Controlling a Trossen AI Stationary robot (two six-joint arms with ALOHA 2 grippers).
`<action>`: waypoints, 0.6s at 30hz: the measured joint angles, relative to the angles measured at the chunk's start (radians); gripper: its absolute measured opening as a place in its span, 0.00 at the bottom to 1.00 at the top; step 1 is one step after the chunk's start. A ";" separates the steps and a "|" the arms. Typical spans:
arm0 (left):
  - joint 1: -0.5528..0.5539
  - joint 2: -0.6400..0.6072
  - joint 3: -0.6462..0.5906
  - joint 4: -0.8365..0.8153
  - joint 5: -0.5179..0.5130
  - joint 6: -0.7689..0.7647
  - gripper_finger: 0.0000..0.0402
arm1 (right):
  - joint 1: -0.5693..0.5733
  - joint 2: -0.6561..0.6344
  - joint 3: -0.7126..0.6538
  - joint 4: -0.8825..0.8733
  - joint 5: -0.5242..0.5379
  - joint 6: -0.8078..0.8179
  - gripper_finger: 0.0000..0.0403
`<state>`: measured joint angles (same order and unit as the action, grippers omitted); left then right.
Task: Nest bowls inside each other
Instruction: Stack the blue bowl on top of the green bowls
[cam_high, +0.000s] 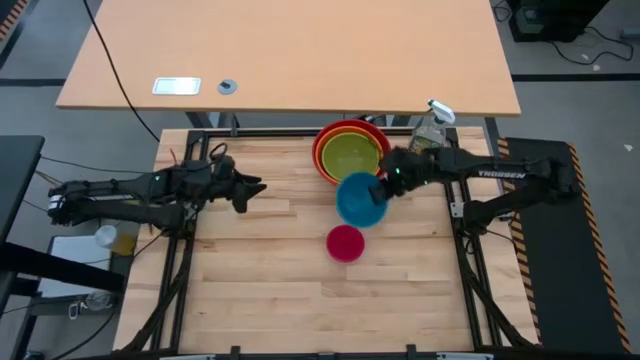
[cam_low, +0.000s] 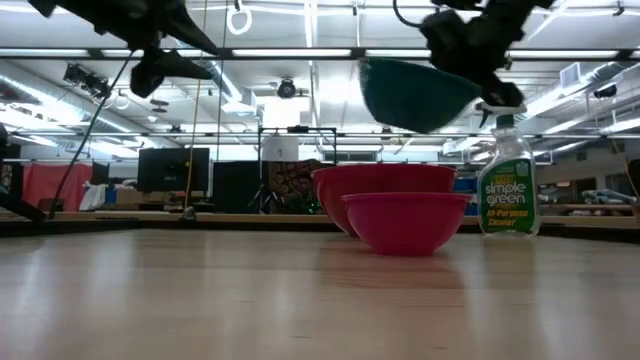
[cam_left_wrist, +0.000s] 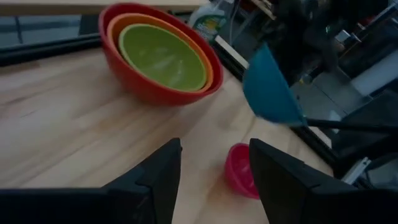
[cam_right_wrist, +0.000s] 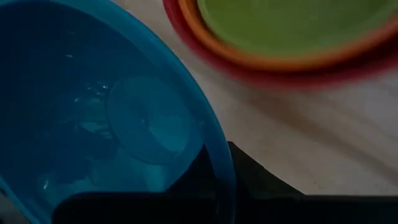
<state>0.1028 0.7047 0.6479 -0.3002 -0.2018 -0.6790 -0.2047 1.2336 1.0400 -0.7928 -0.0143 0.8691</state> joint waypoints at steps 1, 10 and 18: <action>0.028 0.012 0.000 0.007 0.029 0.010 0.48 | -0.019 0.012 0.023 0.010 -0.001 -0.004 0.04; 0.241 0.119 0.000 0.082 0.186 0.140 0.48 | -0.184 0.199 0.247 0.074 0.024 -0.034 0.04; 0.374 0.155 0.000 0.163 0.324 0.161 0.48 | -0.293 0.371 0.419 0.078 0.114 -0.099 0.04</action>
<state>0.4766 0.8597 0.6479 -0.1368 0.1224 -0.5183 -0.4974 1.6049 1.4592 -0.7151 0.1002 0.7702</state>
